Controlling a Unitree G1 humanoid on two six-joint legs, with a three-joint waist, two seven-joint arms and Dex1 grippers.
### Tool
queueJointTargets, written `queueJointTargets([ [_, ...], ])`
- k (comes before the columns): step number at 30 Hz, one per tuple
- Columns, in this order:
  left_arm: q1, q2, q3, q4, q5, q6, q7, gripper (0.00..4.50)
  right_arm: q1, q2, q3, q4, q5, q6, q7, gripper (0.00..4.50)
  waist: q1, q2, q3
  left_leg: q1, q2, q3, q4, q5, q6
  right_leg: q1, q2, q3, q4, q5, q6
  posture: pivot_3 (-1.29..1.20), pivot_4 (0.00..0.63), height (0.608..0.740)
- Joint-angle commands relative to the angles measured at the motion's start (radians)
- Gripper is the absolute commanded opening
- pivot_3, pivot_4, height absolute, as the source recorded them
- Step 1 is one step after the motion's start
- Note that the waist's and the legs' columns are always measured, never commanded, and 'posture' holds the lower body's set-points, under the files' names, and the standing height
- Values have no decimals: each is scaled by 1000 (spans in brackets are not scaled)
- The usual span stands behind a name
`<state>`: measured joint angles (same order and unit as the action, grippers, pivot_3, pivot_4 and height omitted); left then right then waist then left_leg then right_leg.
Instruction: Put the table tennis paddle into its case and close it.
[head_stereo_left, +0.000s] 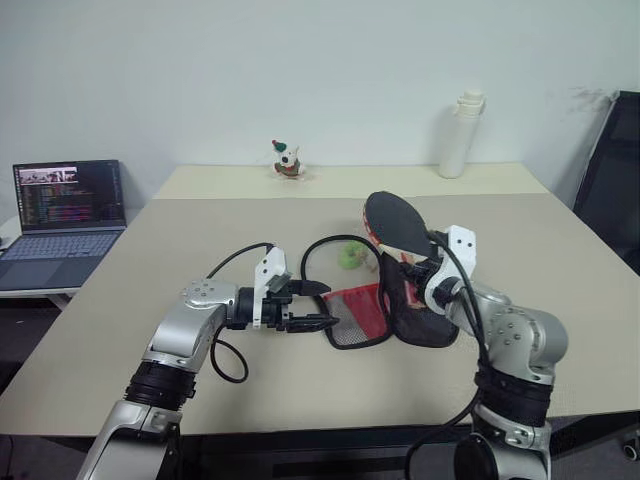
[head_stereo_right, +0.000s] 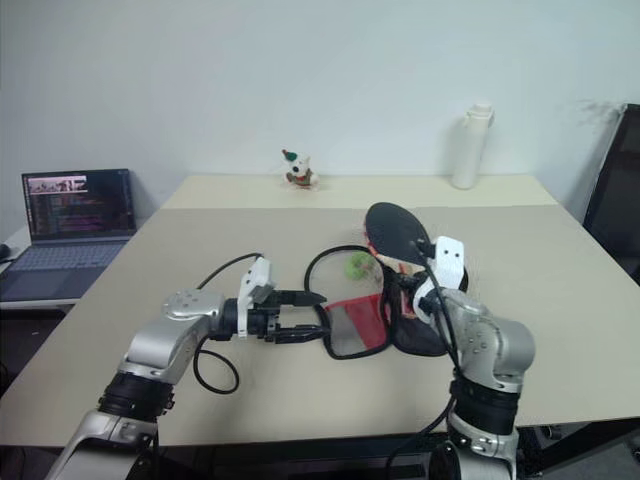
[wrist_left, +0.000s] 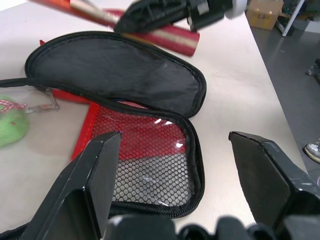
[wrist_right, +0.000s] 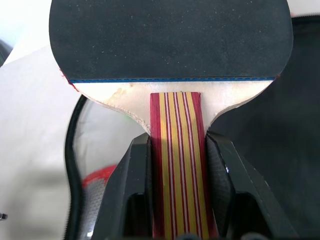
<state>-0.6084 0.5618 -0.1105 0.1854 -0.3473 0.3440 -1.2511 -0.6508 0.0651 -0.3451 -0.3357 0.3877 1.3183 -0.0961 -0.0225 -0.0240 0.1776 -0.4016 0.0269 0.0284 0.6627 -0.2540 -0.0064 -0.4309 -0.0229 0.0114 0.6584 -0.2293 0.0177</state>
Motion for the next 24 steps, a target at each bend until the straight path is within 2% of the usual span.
queueJointTargets([
  [1, -8, 1, 17, -38, -13, -6, 6, 3762, 16, -10, -3, -21, -21, -45, -18, 1086, -2, 0, 0, 0, 0, 1, 0, 0, 0, 0, 0, 0, 0, 0, 0, 0, 150, 740],
  [10, -5, 1, 15, -38, -12, -8, 11, 3762, 71, 3, 27, 35, -61, -98, -30, 1086, -16, 0, 0, 2, 2, 1, -1, 0, 0, -1, 5, 3, 2, -2, 4, 0, 150, 740],
  [24, 4, 7, 16, -45, -10, -13, 14, 3762, 93, 27, 26, 111, -111, -172, -79, 1086, -15, 0, 0, 0, 2, 1, -1, 0, 0, -4, 4, 4, 3, -3, 4, 0, 150, 740],
])
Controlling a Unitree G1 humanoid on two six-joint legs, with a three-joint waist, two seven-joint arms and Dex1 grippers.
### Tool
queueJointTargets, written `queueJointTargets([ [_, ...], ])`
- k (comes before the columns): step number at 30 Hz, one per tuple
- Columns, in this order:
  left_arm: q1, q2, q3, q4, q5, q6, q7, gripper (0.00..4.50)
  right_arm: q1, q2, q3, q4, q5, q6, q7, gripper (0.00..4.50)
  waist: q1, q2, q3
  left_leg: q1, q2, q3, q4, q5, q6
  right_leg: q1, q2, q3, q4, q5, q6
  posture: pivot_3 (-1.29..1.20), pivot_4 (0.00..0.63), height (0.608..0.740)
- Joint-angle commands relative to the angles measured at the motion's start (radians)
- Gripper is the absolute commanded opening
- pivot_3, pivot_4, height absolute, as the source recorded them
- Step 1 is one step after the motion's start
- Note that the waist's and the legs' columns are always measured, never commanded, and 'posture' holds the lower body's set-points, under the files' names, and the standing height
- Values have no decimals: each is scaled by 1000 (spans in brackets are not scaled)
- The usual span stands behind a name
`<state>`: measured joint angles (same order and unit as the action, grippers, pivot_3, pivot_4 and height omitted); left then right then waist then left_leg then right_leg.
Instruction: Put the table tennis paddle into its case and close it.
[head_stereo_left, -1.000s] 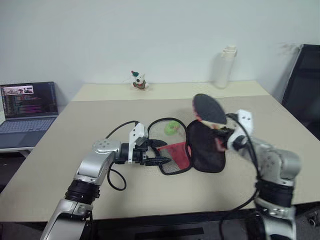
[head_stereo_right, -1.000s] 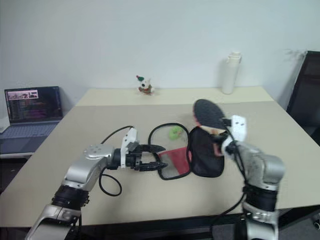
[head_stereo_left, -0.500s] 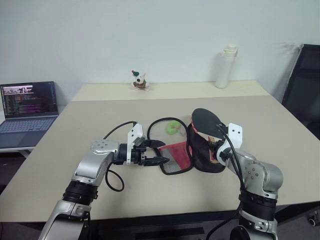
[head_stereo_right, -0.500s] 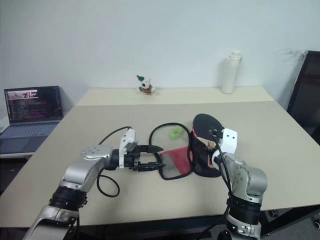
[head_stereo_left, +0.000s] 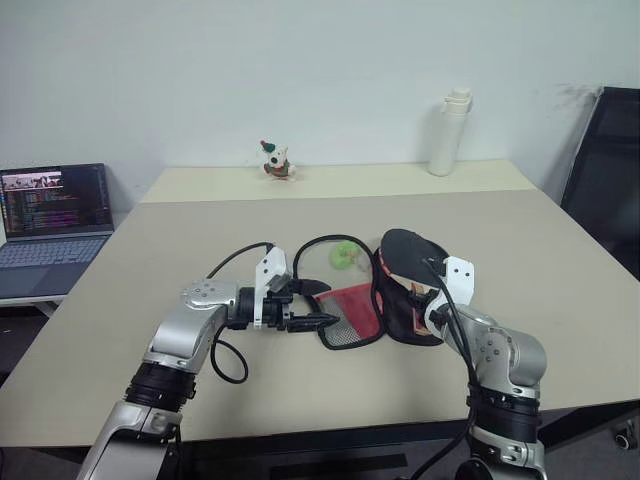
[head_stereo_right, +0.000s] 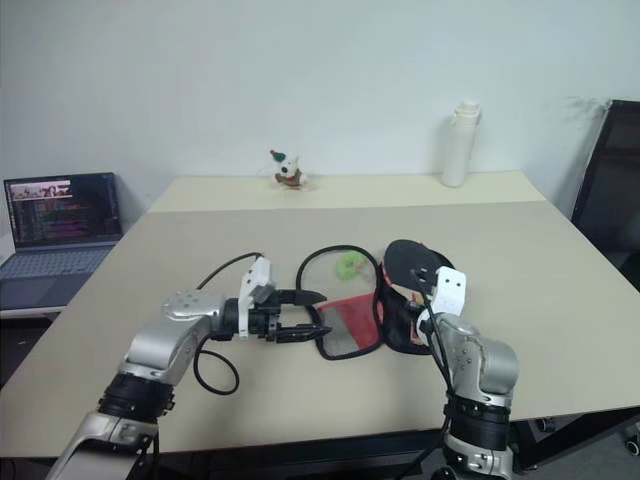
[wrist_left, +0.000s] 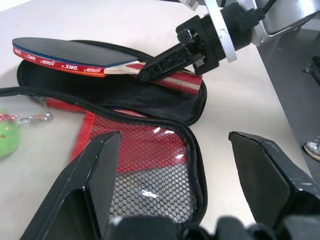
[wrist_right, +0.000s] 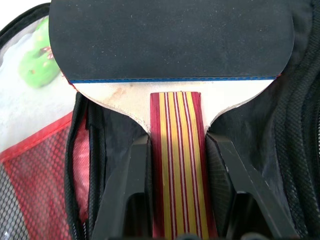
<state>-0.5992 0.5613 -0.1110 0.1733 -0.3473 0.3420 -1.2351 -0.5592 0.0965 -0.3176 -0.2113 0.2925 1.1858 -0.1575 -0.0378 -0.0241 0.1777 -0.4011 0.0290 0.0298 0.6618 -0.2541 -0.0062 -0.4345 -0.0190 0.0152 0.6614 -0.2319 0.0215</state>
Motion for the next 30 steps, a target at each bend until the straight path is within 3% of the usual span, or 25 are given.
queueJointTargets([
  [1, -5, 8, 16, -33, -10, -11, -2, 3762, 3, -5, -2, -11, -19, -43, -22, 1086, 1, 0, 0, 0, 0, 0, 0, 0, 0, 0, 0, 0, 0, 0, 0, 0, 150, 740],
  [11, 7, 14, 20, -39, -10, -12, -2, 3762, 26, -19, 49, -36, -50, -72, -35, 4383, 4, 0, 0, 0, 0, 0, 0, 0, 0, 0, 0, 0, 0, 0, 0, 0, 150, 740],
  [15, 12, 20, 31, -31, -7, -16, 10, 3762, 48, -103, 160, -114, -52, -111, 60, 4449, 3, 0, 0, 0, 0, 0, 0, 0, 0, 0, 0, 0, 0, 0, 1, 0, 150, 740],
  [19, 19, 28, 50, 2, 12, -30, 51, 3762, 61, -254, 254, -282, 78, -58, 289, 4449, 4, 0, 0, 0, 0, 1, 0, 0, 0, 0, 0, 0, -1, 0, 1, 0, 150, 740],
  [25, 2, 14, 66, 92, 49, -78, 120, 3762, 39, -449, 183, -452, 345, 84, 546, 4449, 5, -1, 0, 0, 0, 0, 0, 0, 0, 0, 1, -1, -1, 0, 1, 0, 150, 740],
  [28, -42, 22, 53, 207, 113, -115, 170, 3165, -8, -564, 130, -455, 404, 84, 620, 4500, 8, -2, 1, 0, 0, 0, 1, 0, 0, 1, 0, -2, -1, 0, 1, 0, 150, 740],
  [30, -60, 31, 48, 261, 139, -138, 173, 2486, -22, -607, 109, -449, 435, 80, 644, 4500, 8, -4, 1, 0, -1, 0, 1, 0, 0, 1, 0, -2, -2, 0, 1, 0, 150, 740],
])
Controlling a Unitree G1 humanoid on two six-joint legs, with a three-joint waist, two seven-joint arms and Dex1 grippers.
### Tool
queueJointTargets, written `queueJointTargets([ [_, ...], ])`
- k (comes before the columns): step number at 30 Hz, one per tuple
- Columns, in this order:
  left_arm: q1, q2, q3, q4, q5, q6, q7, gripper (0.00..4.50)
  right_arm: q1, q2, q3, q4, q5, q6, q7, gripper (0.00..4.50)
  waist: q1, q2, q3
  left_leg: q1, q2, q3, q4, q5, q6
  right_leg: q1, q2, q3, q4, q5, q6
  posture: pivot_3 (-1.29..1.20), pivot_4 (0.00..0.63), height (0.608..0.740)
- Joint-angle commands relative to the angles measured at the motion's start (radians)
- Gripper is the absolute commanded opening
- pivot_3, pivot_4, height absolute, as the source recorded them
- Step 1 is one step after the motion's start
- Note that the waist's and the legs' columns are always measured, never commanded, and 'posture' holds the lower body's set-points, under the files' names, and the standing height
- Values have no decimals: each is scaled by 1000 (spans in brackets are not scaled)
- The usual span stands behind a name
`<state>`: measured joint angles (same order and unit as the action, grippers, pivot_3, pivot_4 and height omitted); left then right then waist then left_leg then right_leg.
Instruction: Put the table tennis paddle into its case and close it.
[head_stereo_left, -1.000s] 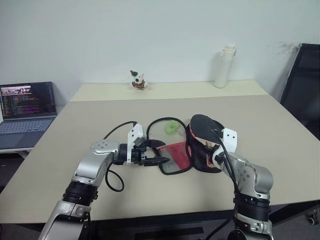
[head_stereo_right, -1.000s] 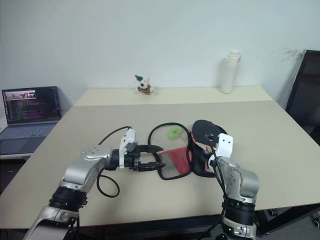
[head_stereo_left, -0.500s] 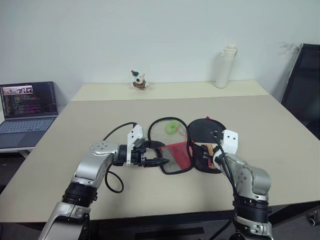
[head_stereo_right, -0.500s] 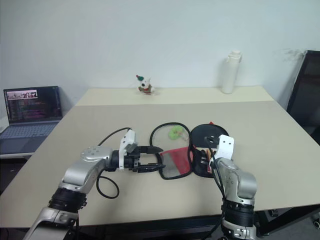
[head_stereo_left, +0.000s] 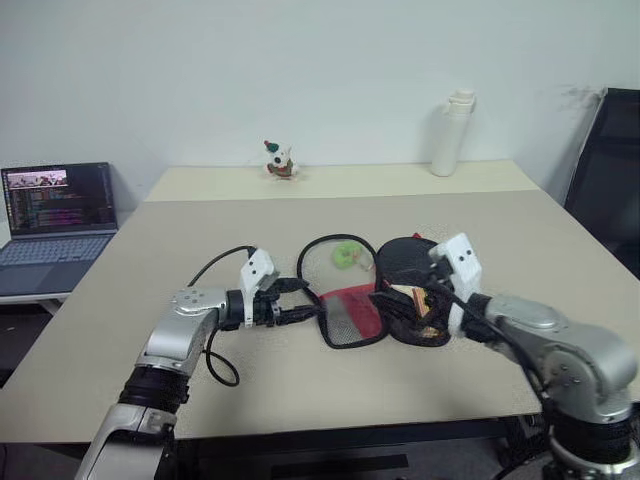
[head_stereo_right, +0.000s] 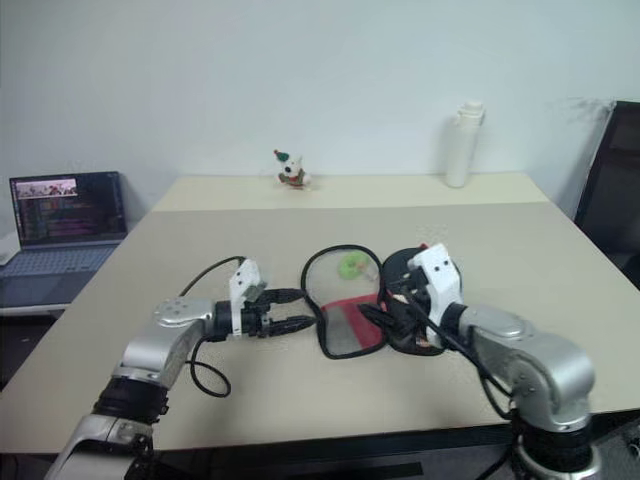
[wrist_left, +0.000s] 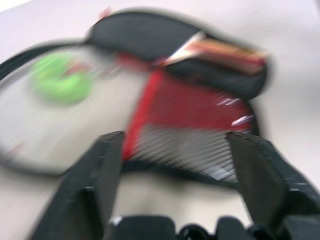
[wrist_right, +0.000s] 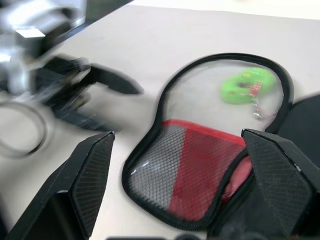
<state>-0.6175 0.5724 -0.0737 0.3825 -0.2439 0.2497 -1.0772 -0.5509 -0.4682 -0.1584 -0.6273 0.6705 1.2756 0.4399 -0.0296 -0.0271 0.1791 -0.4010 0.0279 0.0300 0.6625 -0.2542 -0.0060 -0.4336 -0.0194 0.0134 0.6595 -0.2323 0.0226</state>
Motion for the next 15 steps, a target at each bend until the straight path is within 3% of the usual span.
queueJointTargets([
  [1, -54, 25, 9, 87, 54, -63, 25, 2137, -33, -61, -56, -28, 66, -15, 54, 4500, -1, -1, 0, 0, 0, 0, 0, 0, 0, 0, 0, 0, 0, 0, 0, 0, 150, 740],
  [7, -155, 5, -10, 345, 169, -165, 126, 56, -31, -106, -49, 15, 41, -61, 30, 4500, 0, -1, 0, -1, 0, 0, -1, 0, 0, 0, 1, 0, -1, 0, 0, 0, 150, 740],
  [15, -215, -107, -17, 481, 185, -209, 108, 56, -23, -103, -26, 23, 45, -88, -4, 4500, 5, -2, 0, -1, 0, 0, 0, 0, 0, 0, -1, 0, -1, 0, 0, 0, 150, 740],
])
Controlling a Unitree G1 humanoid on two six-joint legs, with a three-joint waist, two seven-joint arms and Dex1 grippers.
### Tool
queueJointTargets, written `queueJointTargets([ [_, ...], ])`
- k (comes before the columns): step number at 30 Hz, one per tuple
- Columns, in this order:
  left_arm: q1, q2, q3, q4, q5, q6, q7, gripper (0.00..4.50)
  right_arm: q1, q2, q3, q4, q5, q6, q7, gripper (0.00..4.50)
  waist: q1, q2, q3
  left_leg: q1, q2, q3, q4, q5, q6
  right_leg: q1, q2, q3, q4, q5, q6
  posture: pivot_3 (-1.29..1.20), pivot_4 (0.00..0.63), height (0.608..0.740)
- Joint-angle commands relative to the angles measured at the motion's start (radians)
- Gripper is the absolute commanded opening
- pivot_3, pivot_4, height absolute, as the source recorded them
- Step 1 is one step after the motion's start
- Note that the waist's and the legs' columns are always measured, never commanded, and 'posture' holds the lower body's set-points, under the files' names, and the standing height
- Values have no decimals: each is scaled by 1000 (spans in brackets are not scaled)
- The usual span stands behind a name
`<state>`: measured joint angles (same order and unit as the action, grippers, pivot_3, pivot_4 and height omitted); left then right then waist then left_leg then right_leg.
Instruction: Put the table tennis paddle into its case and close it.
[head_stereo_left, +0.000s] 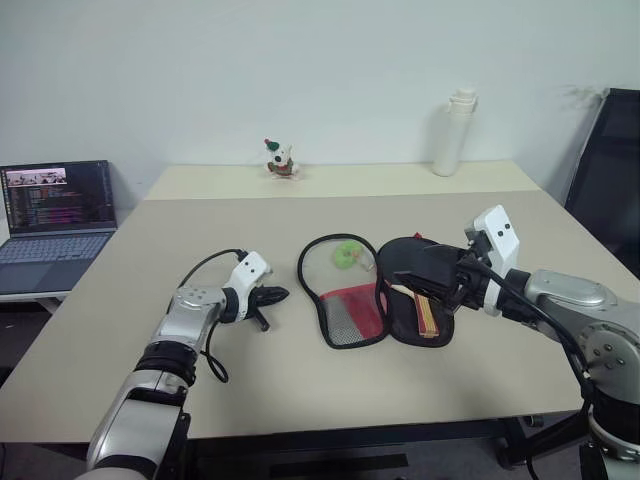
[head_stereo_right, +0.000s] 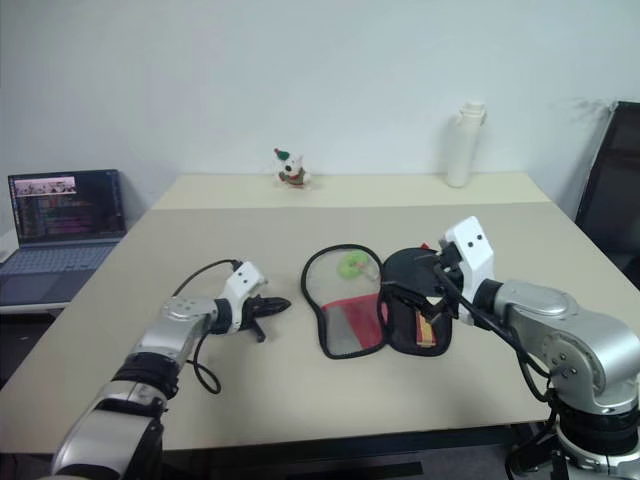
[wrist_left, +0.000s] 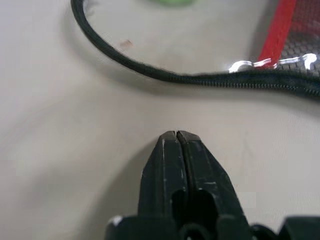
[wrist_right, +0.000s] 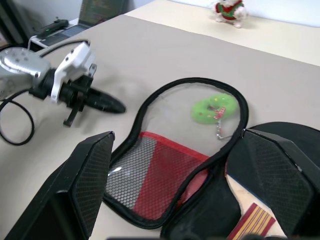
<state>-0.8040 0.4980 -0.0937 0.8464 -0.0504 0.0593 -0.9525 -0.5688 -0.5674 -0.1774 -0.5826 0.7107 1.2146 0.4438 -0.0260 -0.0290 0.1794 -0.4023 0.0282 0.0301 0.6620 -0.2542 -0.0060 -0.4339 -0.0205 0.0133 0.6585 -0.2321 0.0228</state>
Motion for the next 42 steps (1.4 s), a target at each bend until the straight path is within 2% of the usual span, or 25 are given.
queueJointTargets([
  [1, -37, -45, 7, 28, -11, -25, -20, 56, -1, -7, -9, -23, 6, -28, -9, 4500, 3, 0, 0, 0, 0, 0, 0, 0, 0, 0, 0, 0, 0, 0, 0, 0, 150, 740],
  [12, -142, -159, 17, 97, -22, -43, -63, 56, 31, -36, -29, -35, 16, -32, -14, 4500, 0, -1, 0, 0, -1, 0, 0, 0, 0, 0, 0, 0, 0, 0, 0, 0, 150, 740],
  [20, -281, -249, 29, 90, -43, -62, -72, 56, 80, -118, -117, -26, 62, 19, 0, 4500, 2, -2, 1, -2, -1, 0, 0, 0, 0, 0, 1, 0, -1, 0, 0, 0, 150, 740],
  [30, -455, -414, 30, 322, 14, -165, 48, 56, 80, -201, -177, -2, 73, 33, -7, 4500, -2, -3, 1, -2, -4, 0, 0, 0, 0, 0, 2, 0, -2, 0, 1, 0, 150, 740],
  [34, -465, -415, 41, 345, 15, -187, 47, 56, 104, -206, -181, 20, 49, 27, -28, 4500, -4, -3, 1, -1, -3, 1, 0, 0, 0, -1, 3, 1, -2, 0, 1, 0, 150, 740],
  [42, -381, -309, 60, 267, -14, -190, -51, 56, 141, -175, -142, 165, -39, -41, -60, 4500, -6, -3, 1, 0, -3, 2, 0, 0, 0, -1, 2, 1, -1, 0, 1, 0, 150, 740],
])
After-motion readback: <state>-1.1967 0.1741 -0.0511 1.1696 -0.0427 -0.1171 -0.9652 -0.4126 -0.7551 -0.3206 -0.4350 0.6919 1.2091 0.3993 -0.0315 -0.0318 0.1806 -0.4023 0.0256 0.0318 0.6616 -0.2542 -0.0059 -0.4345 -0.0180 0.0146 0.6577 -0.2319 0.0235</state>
